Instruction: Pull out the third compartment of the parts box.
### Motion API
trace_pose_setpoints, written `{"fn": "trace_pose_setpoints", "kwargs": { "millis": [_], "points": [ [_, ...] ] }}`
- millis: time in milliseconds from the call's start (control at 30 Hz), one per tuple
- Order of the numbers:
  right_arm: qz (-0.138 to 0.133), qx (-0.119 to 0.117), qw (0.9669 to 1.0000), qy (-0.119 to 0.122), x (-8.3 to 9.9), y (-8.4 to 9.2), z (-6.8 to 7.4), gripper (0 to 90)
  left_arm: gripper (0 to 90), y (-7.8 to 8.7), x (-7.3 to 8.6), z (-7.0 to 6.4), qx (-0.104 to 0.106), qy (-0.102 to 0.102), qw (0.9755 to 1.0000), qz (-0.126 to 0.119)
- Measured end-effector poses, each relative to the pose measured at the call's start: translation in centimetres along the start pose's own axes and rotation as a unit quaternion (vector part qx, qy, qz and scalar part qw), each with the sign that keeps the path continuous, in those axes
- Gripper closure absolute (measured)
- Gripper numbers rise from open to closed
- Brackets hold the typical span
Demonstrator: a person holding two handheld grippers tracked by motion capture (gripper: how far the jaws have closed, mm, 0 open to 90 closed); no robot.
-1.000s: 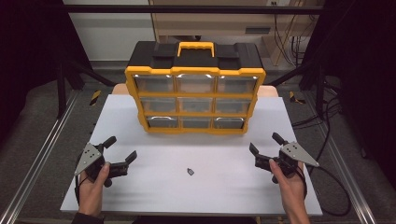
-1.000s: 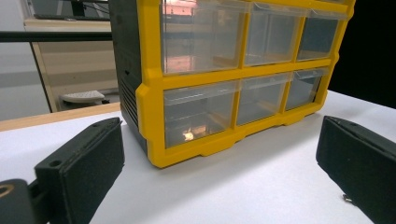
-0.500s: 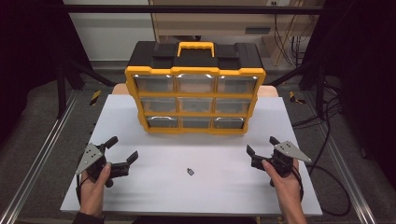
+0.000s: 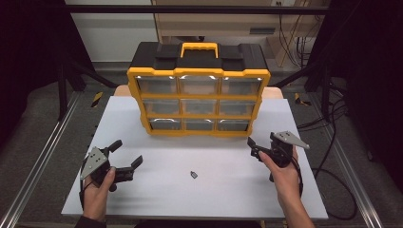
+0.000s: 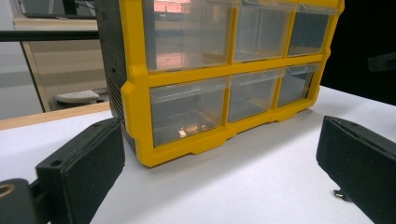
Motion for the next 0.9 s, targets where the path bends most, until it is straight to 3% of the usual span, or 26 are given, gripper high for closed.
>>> {"fn": "trace_pose_setpoints", "kwargs": {
  "millis": [133,233,267,600,767,833,900],
  "points": [
    [0.012,-0.020,0.9995,-0.021,-1.7,-0.5,0.2,9.0,1.0,0.2,-0.1,0.0,-0.005,-0.001,1.0000,-0.001],
    [0.018,-0.021,0.9995,-0.015,-2.7,-0.5,0.4,9.0,1.0,0.3,-0.2,0.0,-0.007,-0.003,1.0000,-0.001],
    [0.020,-0.022,0.9995,-0.008,-3.7,-0.5,0.6,9.0,1.0,0.3,-0.2,0.0,-0.006,-0.004,1.0000,-0.001],
    [-0.005,-0.013,0.9999,0.003,-9.5,-0.2,2.0,9.0,1.0,0.3,-0.1,-0.2,-0.002,-0.006,1.0000,0.003],
    [-0.019,-0.009,0.9997,0.010,-11.5,-0.1,2.6,9.0,1.0,0.1,-0.1,-0.5,0.003,-0.013,0.9999,0.005],
    [-0.030,-0.005,0.9994,0.018,-12.4,0.1,2.9,9.0,1.0,0.0,-0.1,-0.5,0.004,-0.015,0.9999,0.007],
    [-0.045,0.009,0.9977,0.050,-13.7,0.4,3.4,9.5,1.0,0.0,0.0,-0.5,0.004,-0.017,0.9998,0.011]
  ]
}}
Point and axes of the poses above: each handheld gripper's, and its own axes: y roughly backward along the jaws, x roughly out of its underside, z roughly to its left, the point moved 2 cm from there along -y, roughly forward along the jaws, and after that the axes turned 3 degrees about y, right-handed, at the moved point
